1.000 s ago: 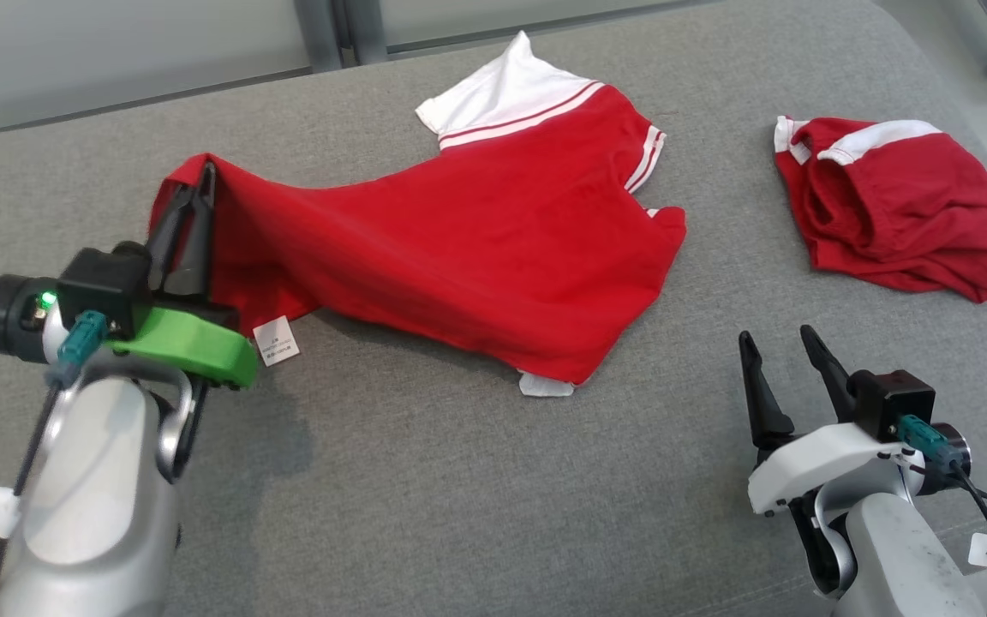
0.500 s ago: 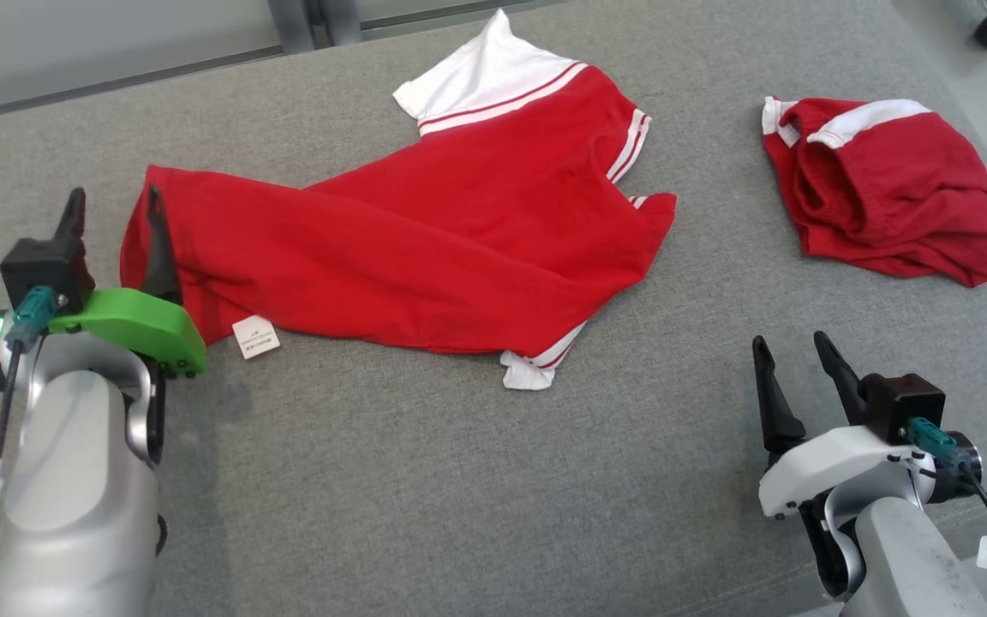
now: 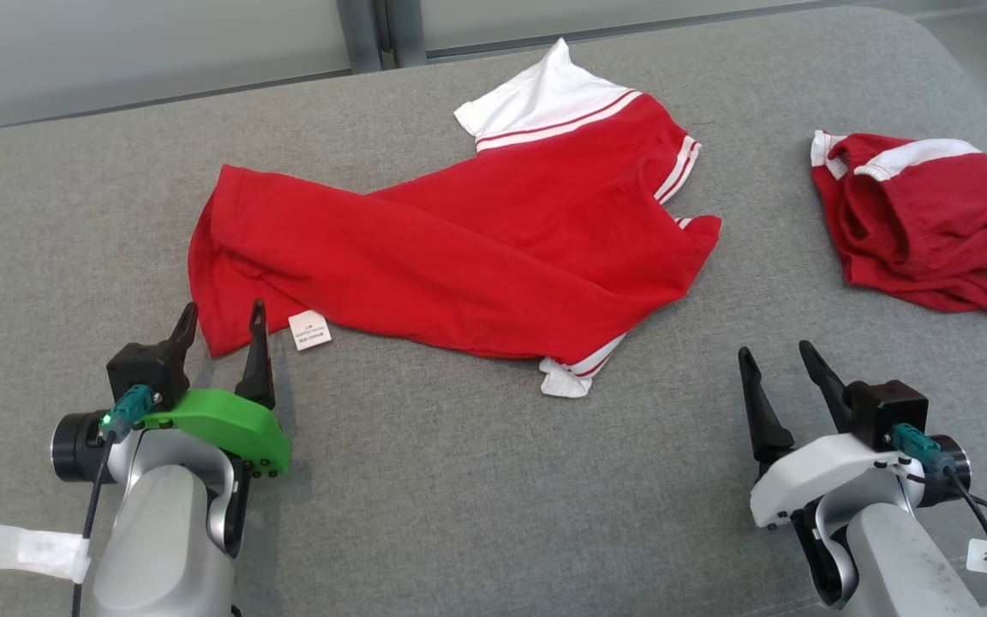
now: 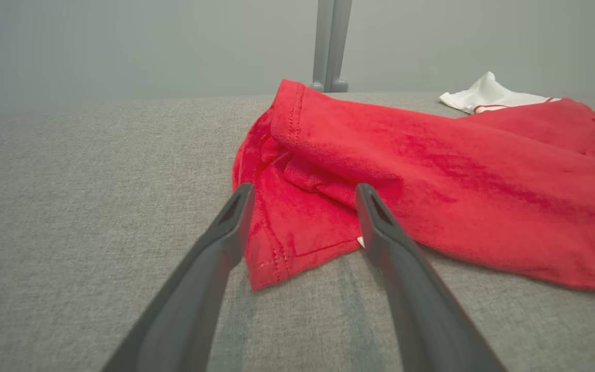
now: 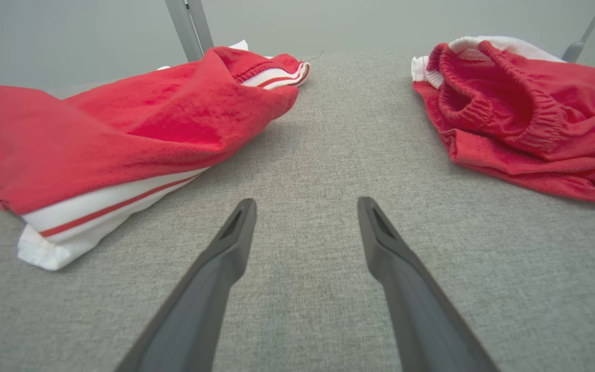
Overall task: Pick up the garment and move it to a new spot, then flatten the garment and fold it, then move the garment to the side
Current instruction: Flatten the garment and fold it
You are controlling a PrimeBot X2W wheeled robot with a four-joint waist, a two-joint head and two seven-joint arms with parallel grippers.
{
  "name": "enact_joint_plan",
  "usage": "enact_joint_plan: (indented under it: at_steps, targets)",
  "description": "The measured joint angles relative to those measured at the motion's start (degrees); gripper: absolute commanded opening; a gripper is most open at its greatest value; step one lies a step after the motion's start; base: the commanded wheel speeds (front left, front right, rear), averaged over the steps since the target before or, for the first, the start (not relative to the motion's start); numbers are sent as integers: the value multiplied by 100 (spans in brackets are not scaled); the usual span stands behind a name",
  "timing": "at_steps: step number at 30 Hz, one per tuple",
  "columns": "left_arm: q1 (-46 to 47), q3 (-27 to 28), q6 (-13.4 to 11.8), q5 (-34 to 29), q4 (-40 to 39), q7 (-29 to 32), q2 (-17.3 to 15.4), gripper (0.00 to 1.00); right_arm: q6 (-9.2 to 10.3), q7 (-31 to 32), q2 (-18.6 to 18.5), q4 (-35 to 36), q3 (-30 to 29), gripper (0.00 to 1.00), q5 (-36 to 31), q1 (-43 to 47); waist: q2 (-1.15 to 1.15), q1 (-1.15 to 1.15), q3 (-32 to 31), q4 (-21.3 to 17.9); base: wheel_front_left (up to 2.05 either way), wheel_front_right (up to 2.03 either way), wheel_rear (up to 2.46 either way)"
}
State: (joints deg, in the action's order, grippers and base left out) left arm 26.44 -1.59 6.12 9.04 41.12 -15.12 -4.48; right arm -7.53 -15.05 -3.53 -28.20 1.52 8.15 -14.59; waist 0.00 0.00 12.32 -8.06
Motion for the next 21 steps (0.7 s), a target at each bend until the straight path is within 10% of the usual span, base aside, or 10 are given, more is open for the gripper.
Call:
enact_joint_plan:
  at_steps: [1,3,7,9,11,14,21]
  targets:
    - [9,2,2,-1,2,0,8,100,0,0,-14,7,-2,100,0,-1,0,0,15,-4,0,0,0]
    - [73,-3,38,-53,30,0,13,60,0,0,-46,20,-7,100,12,-9,0,0,60,-30,0,0,0]
    - [375,23,48,-119,210,-1,-15,38,0,0,-64,40,-24,100,34,-52,0,0,214,-133,0,0,0]
    - [512,38,49,-169,324,-1,-57,43,0,0,-64,52,-40,100,35,-97,0,0,305,-194,0,0,0]
    - [636,38,49,-222,455,-1,-101,81,0,0,-58,71,-47,100,43,-117,0,0,399,-254,0,0,0]
    - [808,99,-1,-268,726,-1,-185,96,0,0,-53,92,-59,100,58,-144,0,0,558,-378,0,0,0]
    - [923,93,-58,-365,965,-5,-235,100,0,0,-30,126,-100,100,66,-183,0,0,718,-491,0,0,0]
